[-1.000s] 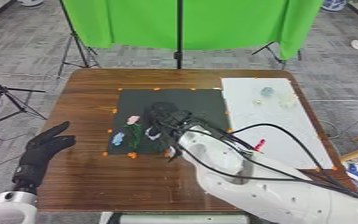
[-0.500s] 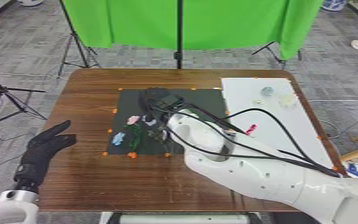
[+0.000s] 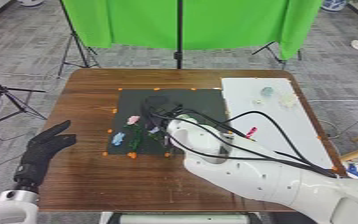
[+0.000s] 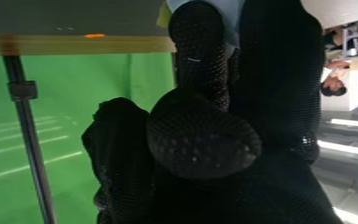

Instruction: Arrange flowers

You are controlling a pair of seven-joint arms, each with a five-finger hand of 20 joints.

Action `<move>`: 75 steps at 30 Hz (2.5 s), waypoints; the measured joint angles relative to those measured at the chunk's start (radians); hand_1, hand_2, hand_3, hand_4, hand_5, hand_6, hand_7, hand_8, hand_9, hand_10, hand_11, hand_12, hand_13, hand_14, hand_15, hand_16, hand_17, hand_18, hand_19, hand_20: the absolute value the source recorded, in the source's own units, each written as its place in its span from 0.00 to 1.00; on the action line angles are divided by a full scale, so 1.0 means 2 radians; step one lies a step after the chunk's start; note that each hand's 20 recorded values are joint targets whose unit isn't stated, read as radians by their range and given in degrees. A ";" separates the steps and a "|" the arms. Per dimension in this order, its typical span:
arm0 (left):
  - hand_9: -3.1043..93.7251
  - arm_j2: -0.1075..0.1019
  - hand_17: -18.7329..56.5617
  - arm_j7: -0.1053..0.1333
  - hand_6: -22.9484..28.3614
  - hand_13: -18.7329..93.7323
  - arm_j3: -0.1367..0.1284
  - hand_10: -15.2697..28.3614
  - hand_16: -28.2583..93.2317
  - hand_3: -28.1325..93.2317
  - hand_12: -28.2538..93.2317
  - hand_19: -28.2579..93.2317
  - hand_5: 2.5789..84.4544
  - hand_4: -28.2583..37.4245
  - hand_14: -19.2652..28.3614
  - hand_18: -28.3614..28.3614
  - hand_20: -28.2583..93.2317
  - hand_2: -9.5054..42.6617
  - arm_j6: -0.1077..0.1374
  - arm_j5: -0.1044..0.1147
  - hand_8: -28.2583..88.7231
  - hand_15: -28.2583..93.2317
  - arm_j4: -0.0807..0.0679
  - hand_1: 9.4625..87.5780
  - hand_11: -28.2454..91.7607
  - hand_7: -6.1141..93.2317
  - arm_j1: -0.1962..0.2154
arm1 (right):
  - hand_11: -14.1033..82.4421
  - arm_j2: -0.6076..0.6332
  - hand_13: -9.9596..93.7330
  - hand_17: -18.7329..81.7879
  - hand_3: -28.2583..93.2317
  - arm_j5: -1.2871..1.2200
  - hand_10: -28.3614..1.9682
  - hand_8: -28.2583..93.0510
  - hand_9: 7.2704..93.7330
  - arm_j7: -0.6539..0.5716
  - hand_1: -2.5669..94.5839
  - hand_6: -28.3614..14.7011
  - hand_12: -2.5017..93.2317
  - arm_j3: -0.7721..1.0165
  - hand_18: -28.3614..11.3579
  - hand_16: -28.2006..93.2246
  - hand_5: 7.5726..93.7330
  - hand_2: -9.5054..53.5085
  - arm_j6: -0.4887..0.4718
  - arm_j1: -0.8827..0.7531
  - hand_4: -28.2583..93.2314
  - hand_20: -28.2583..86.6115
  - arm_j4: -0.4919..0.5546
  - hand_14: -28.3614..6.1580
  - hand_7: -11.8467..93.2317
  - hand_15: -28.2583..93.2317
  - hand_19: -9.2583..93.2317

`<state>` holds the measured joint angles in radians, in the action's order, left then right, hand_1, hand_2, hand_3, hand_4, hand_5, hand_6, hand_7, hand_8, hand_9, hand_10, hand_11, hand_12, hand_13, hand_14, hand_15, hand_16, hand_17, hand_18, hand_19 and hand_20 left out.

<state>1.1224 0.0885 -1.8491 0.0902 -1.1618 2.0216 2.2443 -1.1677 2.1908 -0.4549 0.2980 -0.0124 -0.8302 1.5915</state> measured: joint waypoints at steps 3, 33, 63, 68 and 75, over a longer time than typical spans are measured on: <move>0.52 0.000 0.32 0.000 0.50 0.51 0.000 0.68 0.23 0.81 0.33 0.39 0.46 0.35 0.80 0.79 0.37 0.30 -0.001 0.000 0.19 0.42 0.000 0.32 0.42 0.16 0.000 | 0.29 0.000 0.98 0.82 0.00 0.002 0.65 0.39 0.91 0.000 0.89 0.63 0.51 0.000 0.37 0.55 0.76 0.00 -0.005 0.000 0.61 0.75 -0.001 0.81 0.33 0.70 1.00; 0.52 -0.001 0.32 -0.004 0.50 0.51 -0.006 0.68 0.23 0.81 0.33 0.39 0.46 0.35 0.80 0.79 0.37 0.30 -0.005 0.000 0.19 0.42 0.003 0.32 0.42 0.16 0.004 | 0.36 0.074 0.90 0.71 0.78 -0.011 0.43 0.19 0.76 -0.001 0.33 0.62 0.29 0.110 0.25 0.53 0.69 0.00 -0.044 -0.012 0.15 0.70 0.111 0.64 0.29 0.69 1.00; 0.52 0.008 0.32 -0.002 0.50 0.51 -0.010 0.68 0.23 0.81 0.33 0.39 0.46 0.35 0.80 0.79 0.37 0.30 -0.005 -0.003 0.19 0.42 0.008 0.32 0.42 0.16 0.015 | 0.42 0.205 0.95 0.78 0.78 0.029 0.51 0.17 0.82 -0.071 0.37 0.67 0.29 0.172 0.31 0.52 0.71 0.00 -0.014 -0.055 0.13 0.73 -0.046 0.74 0.30 0.70 1.00; 0.52 0.009 0.32 -0.003 0.50 0.51 -0.010 0.68 0.23 0.81 0.33 0.39 0.46 0.35 0.80 0.79 0.37 0.30 -0.005 -0.003 0.19 0.42 0.008 0.32 0.42 0.16 0.015 | 0.40 0.205 0.97 0.80 0.78 0.028 0.51 0.17 0.85 -0.073 0.41 0.67 0.28 0.165 0.33 0.52 0.72 0.00 -0.011 -0.064 0.12 0.73 -0.066 0.77 0.30 0.69 1.00; 0.52 0.009 0.32 -0.003 0.50 0.51 -0.010 0.68 0.23 0.81 0.33 0.39 0.46 0.35 0.80 0.79 0.37 0.30 -0.006 -0.003 0.19 0.42 0.008 0.32 0.42 0.16 0.015 | 0.36 0.200 1.00 0.83 0.69 0.032 0.58 0.35 0.93 -0.073 0.58 0.62 0.37 0.142 0.38 0.53 0.78 0.00 0.055 -0.070 0.10 0.74 -0.103 0.81 0.29 0.69 1.00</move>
<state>1.1413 0.0835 -1.8689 0.0791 -1.1688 2.0381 2.2749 -0.7680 2.2552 -0.6000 0.5827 0.0984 -0.9693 1.3850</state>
